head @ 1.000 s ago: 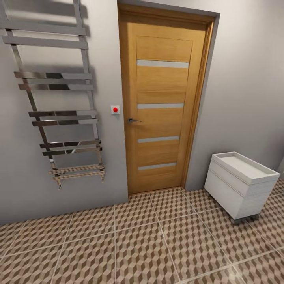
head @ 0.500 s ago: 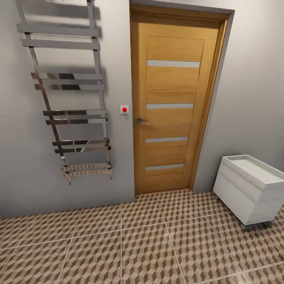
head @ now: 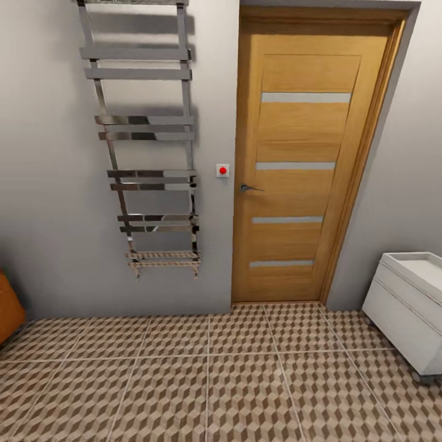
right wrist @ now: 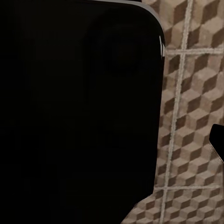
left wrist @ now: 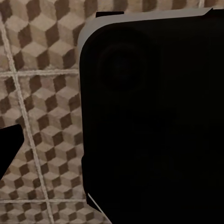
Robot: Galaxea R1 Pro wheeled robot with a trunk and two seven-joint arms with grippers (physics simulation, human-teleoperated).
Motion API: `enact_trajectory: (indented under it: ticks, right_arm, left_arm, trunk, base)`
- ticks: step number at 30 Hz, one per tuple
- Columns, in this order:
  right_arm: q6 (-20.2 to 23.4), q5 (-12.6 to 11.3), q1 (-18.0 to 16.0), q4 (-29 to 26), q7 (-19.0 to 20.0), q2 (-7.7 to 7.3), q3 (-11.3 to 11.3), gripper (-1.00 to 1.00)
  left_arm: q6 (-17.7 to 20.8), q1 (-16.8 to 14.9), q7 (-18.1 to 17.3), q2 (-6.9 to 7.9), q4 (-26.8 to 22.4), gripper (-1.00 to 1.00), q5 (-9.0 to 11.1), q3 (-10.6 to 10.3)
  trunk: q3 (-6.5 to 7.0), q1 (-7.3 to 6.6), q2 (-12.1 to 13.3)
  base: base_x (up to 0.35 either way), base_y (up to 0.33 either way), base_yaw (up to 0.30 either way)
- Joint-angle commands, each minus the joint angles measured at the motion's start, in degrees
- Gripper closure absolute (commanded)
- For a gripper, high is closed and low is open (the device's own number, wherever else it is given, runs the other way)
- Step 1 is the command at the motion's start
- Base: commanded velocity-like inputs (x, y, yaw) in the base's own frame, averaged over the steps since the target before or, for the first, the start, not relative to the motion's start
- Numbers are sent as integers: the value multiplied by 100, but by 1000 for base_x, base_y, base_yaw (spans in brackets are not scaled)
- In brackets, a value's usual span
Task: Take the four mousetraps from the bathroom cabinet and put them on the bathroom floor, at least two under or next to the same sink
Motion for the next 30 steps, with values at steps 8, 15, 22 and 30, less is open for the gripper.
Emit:
enact_trajectory:
  ticks: [8, 15, 22, 30]
  right_arm:
    - [-28, -5, 0, 0, 3, 0, -2, -100]
    - [-25, -9, 0, 0, 0, 0, -7, -100]
    - [-28, -8, -2, 0, -2, 0, -6, -100]
    - [-34, -4, -2, 0, -3, 0, -5, -100]
  left_arm:
    - [-11, -1, -1, 0, -1, -100, -4, -1]
    - [-11, -1, -1, 0, -2, -100, -3, -2]
    - [-11, -1, -1, 0, -1, -100, -3, -2]
    - [-11, -1, -1, 0, -2, -100, -3, -2]
  trunk:
    - [-5, 0, -2]
    - [-5, 0, -2]
    - [-5, 0, -2]
    - [-5, 0, -2]
  base:
    - [0, 0, 278]
    - [0, 0, 278]
    - [0, 0, 278]
    - [0, 0, 278]
